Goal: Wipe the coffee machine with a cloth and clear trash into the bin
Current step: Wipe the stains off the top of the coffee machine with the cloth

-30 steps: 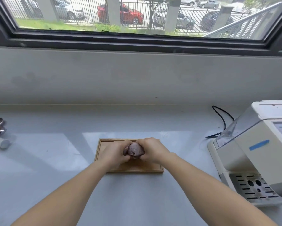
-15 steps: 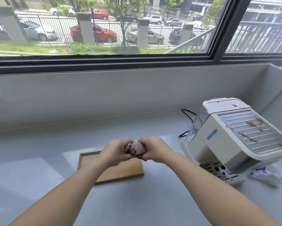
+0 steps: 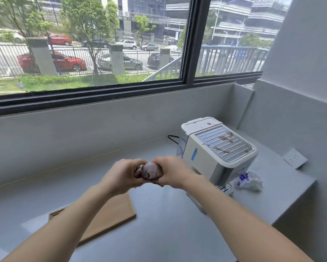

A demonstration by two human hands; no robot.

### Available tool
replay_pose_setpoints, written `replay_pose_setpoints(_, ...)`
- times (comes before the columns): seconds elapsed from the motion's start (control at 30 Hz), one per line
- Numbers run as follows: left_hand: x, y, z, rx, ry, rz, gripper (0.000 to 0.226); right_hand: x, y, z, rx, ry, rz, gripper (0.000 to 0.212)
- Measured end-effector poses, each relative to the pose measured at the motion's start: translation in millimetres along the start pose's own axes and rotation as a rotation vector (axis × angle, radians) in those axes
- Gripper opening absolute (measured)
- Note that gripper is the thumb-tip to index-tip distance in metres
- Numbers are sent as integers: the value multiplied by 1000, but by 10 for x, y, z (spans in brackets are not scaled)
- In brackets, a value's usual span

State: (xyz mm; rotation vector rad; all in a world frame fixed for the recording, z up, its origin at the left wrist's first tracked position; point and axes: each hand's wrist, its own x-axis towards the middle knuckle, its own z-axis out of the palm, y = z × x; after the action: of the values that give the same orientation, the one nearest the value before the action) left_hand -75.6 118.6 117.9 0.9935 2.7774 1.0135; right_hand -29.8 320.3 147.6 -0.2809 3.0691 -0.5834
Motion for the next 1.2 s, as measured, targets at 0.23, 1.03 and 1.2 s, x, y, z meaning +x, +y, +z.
replay_pose_setpoints(0.23, 310, 711, -100, -12, 84, 183, 36, -439, 127, -713, -58, 184, 47, 33)
replay_pose_setpoints(1.03, 1333, 2772, 1364, 150, 340, 230, 46, -1257, 2267, -1911, -56, 229, 29, 60)
replay_pose_setpoints(1.2, 1251, 2693, 1747, 420, 485, 277, 53, -1228, 2512, -1629, -27, 119, -41, 73)
